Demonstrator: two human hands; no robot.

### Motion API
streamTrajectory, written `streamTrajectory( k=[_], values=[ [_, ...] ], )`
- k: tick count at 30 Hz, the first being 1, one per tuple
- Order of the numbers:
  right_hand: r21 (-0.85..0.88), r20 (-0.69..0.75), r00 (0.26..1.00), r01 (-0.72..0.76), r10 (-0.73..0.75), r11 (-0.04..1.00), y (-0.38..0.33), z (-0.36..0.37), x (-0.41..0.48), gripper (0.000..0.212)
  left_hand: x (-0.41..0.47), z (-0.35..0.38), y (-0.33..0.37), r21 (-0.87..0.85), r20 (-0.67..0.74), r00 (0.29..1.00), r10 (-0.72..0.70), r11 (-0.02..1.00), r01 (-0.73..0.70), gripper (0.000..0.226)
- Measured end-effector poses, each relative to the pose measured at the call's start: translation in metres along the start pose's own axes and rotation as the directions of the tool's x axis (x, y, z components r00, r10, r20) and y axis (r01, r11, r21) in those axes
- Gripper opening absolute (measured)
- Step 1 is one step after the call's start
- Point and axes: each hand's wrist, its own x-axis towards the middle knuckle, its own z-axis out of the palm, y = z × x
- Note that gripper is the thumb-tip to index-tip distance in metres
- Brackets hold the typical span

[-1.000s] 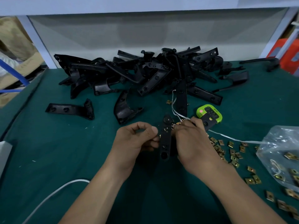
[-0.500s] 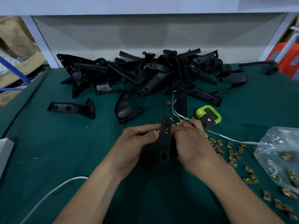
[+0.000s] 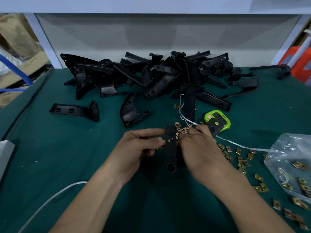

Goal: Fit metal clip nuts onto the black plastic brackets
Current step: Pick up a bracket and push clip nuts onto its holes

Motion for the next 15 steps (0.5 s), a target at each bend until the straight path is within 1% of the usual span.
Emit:
streamTrajectory(
  k=[6,9,15],
  values=[
    [-0.016,0.012,1.0,0.001,-0.001,1.0,-0.0031,0.0018,0.0,0.029,-0.0004,0.0016,-0.0004,-0.021,-0.043,0.999,-0.008,1.0,0.007,0.028],
    [-0.024,0.016,1.0,-0.007,0.008,1.0,-0.0038,0.0034,0.0007,0.032,-0.002,0.0027,-0.0012,0.027,-0.031,0.999,0.02,0.999,-0.019,0.028],
    [0.0,0.036,0.999,0.001,-0.001,1.0,-0.0057,0.0005,-0.0016,0.029,-0.0048,0.0051,-0.0023,0.106,-0.03,0.997,0.067,0.992,-0.063,0.028]
  ],
)
